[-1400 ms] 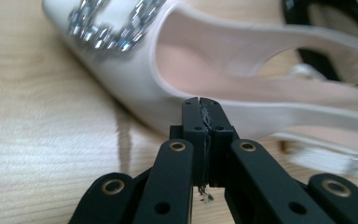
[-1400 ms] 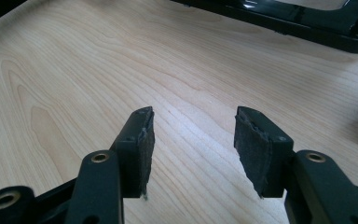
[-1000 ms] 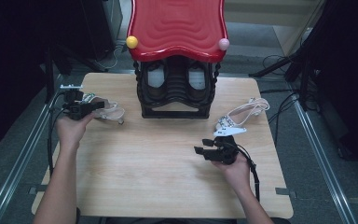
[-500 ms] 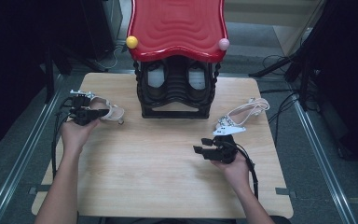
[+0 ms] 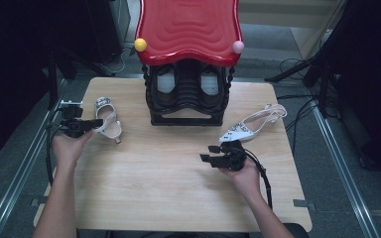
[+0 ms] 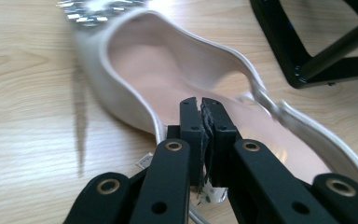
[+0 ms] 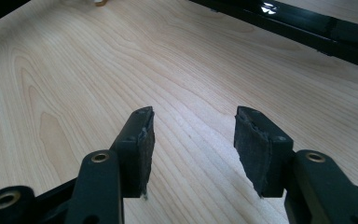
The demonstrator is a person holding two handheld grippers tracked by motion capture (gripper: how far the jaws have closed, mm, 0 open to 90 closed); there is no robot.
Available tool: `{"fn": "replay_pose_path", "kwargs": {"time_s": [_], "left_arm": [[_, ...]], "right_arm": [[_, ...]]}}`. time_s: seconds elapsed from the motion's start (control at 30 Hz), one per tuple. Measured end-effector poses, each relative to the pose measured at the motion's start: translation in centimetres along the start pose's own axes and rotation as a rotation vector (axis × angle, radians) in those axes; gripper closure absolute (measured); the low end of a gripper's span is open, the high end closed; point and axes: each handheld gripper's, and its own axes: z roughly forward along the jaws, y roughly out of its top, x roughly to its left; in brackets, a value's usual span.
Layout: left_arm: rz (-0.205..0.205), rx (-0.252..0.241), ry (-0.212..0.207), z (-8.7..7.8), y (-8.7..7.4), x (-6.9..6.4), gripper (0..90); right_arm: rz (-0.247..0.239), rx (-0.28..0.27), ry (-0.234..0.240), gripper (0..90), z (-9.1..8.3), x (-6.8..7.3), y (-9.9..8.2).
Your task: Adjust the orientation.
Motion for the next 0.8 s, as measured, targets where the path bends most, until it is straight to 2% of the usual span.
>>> {"fn": "replay_pose_path", "kwargs": {"time_s": [0.13, 0.23, 0.4, 0.5, 0.6, 0.73, 0.8], "left_arm": [[-0.018, -0.008, 0.001, -0.3, -0.1, 0.5, 87.2], [-0.019, -0.025, -0.007, -0.5, 0.1, 0.2, 83.4], [0.005, -0.062, 0.008, -1.2, 0.7, -0.7, 72.4], [0.023, -0.078, 0.039, -1.4, 0.9, -0.8, 67.6], [0.007, -0.078, 0.046, -1.4, 1.0, -0.4, 64.1], [-0.009, -0.058, 0.078, -0.3, 0.9, 0.2, 62.1], [-0.039, -0.051, 0.082, 0.5, 0.7, 0.6, 62.8]], "right_arm": [[-0.003, 0.004, 0.0, 49.2, 0.2, 0.1, 0.0], [-0.002, 0.004, -0.001, 49.2, 0.2, 0.1, 0.0], [0.0, 0.003, -0.001, 49.2, 0.0, 0.0, 0.0], [0.004, 0.001, -0.005, 49.2, -0.1, 0.1, -0.1], [0.004, 0.004, -0.009, 49.2, -0.2, 0.1, -0.2], [0.009, 0.008, -0.017, 49.2, -0.4, 0.1, -0.5], [0.01, 0.01, -0.02, 49.2, -0.5, 0.0, -0.5]]}}
